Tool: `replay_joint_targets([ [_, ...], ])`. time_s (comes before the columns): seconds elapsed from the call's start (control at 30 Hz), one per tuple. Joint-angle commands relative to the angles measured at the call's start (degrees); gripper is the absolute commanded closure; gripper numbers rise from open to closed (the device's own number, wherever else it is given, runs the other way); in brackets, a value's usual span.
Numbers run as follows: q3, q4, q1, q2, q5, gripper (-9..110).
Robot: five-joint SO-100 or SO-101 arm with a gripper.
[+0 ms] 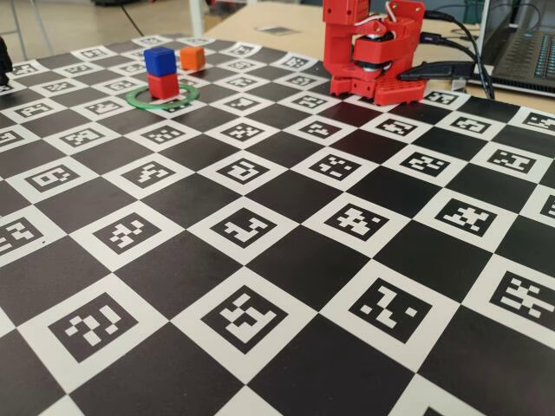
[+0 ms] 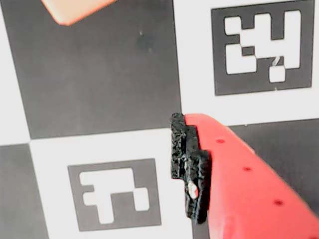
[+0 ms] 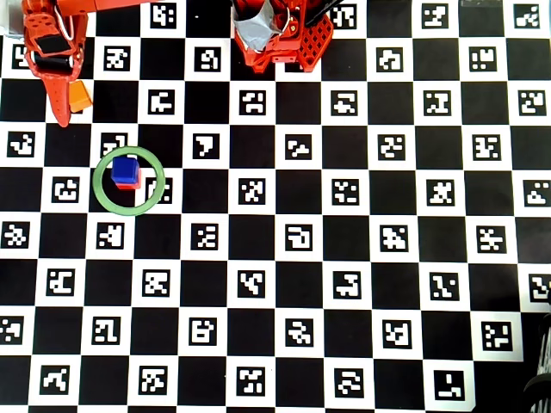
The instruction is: Grab the red cube then put it in the green circle then put the blue cube on top and finally the orange cube on top
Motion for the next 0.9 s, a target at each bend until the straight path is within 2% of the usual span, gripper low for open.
replay_joint_targets([
  [0.0,-0.5,-2.2,0.8,1.2,-1.0,48],
  [0.87,-1.0,-15.6,2.5,-14.5,-6.8,48],
])
